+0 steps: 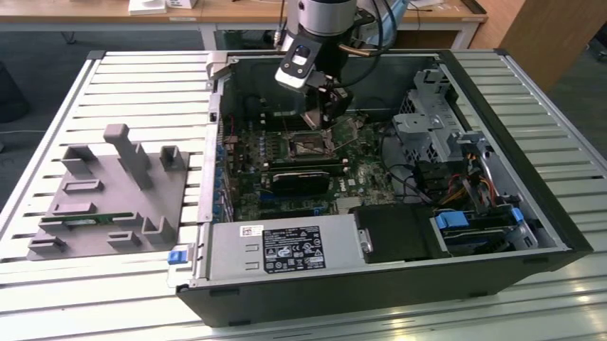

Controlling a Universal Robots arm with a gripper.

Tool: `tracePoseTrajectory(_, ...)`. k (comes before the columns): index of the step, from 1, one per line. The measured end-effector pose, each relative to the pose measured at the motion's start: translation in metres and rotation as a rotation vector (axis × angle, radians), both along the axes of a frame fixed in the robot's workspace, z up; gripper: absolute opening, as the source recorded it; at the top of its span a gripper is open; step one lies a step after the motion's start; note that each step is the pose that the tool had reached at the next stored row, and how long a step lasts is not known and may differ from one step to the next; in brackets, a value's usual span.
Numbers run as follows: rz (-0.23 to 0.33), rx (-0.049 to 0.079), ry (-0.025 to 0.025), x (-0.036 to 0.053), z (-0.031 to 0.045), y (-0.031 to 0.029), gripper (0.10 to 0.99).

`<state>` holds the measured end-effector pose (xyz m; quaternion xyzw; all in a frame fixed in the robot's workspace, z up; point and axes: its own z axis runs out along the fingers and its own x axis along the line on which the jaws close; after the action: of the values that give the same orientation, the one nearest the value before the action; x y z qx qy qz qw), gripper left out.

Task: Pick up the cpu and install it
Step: 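Place the cpu into insertion slot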

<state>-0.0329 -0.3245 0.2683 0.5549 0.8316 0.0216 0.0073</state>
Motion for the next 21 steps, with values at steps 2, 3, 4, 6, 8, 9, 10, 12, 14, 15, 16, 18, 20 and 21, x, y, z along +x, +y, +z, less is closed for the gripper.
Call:
tracePoseTrajectory(2, -0.001, 0.000, 0.0000, 0.0000, 0.0000, 0.0000, 0.529)
tracePoseTrajectory(3, -0.005, 0.000, 0.0000, 0.0000, 0.0000, 0.0000, 0.529)
tracePoseTrajectory(4, -0.014, 0.000, -0.0001, 0.0000, -0.0001, 0.0000, 0.529)
tracePoseTrajectory(6, -0.031, 0.000, 0.0000, 0.0000, -0.0001, 0.0000, 0.529)
tracePoseTrajectory(8, -0.046, 0.000, 0.0000, 0.0000, -0.0002, 0.0000, 0.529)
tracePoseTrajectory(9, -0.050, 0.000, 0.0000, 0.0000, -0.0002, 0.0000, 0.529)
tracePoseTrajectory(10, -0.053, 0.000, 0.0000, 0.0000, -0.0002, 0.0000, 0.529)
tracePoseTrajectory(12, -0.060, 0.000, 0.0000, 0.0000, -0.0002, 0.0005, 0.529)
tracePoseTrajectory(14, -0.090, 0.000, 0.0000, 0.0000, -0.0005, 0.0004, 0.529)
tracePoseTrajectory(15, -0.105, 0.000, 0.0000, 0.0000, -0.0006, 0.0004, 0.529)
tracePoseTrajectory(16, -0.115, 0.000, 0.0001, 0.0000, -0.0007, 0.0005, 0.529)
tracePoseTrajectory(18, -0.117, 0.000, 0.0000, 0.0000, -0.0007, 0.0006, 0.529)
tracePoseTrajectory(20, -0.117, 0.000, 0.0000, 0.0000, -0.0007, 0.0006, 0.529)
tracePoseTrajectory(21, -0.117, 0.000, 0.0000, 0.0000, -0.0007, 0.0006, 0.529)
